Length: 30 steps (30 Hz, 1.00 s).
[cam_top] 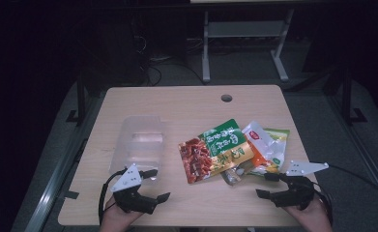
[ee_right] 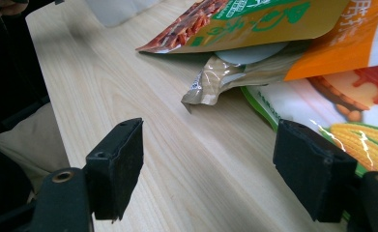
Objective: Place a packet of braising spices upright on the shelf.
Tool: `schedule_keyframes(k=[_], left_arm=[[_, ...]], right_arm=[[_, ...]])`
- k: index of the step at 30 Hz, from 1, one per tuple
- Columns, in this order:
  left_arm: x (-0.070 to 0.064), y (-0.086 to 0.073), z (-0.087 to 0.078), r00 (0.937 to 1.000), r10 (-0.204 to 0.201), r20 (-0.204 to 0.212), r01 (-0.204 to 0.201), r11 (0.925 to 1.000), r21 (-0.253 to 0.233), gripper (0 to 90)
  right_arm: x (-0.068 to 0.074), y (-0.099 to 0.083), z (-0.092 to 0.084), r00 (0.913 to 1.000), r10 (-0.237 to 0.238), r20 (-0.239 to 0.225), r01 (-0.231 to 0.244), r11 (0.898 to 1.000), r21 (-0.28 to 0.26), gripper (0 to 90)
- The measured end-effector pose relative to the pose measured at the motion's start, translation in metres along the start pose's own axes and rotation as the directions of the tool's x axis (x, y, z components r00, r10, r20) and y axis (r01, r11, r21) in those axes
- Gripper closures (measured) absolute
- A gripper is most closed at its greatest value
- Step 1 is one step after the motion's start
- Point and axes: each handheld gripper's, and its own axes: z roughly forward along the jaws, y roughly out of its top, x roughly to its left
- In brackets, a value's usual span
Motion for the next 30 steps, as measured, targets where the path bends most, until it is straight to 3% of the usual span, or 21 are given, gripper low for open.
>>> schedule_keyframes(k=[11, 18, 26, 30], left_arm=[[-0.002, 0.001, 0.002, 1.0, 0.002, 0.004, -0.002, 1.0, 0.002, 14.4], [-0.002, 0.002, 0.005, 0.9999, 0.01, 0.006, -0.011, 0.9999, 0.01, 14.4], [-0.001, 0.003, 0.003, 0.9999, 0.015, -0.003, -0.015, 0.9999, 0.006, 14.6], [-0.002, 0.003, 0.003, 0.9997, 0.019, -0.015, -0.019, 0.9998, 0.007, 14.5]], right_arm=[[0.003, 0.001, 0.002, 1.0, -0.006, 0.001, 0.006, 1.0, 0.012, 24.4], [0.007, 0.015, -0.003, 0.9994, -0.021, 0.028, 0.021, 1.0, -0.002, 23.7], [0.009, 0.045, -0.001, 0.9986, -0.047, 0.025, 0.047, 0.999, -0.001, 23.3], [0.005, 0.067, 0.006, 0.9984, -0.046, 0.032, 0.045, 0.999, 0.025, 23.5]])
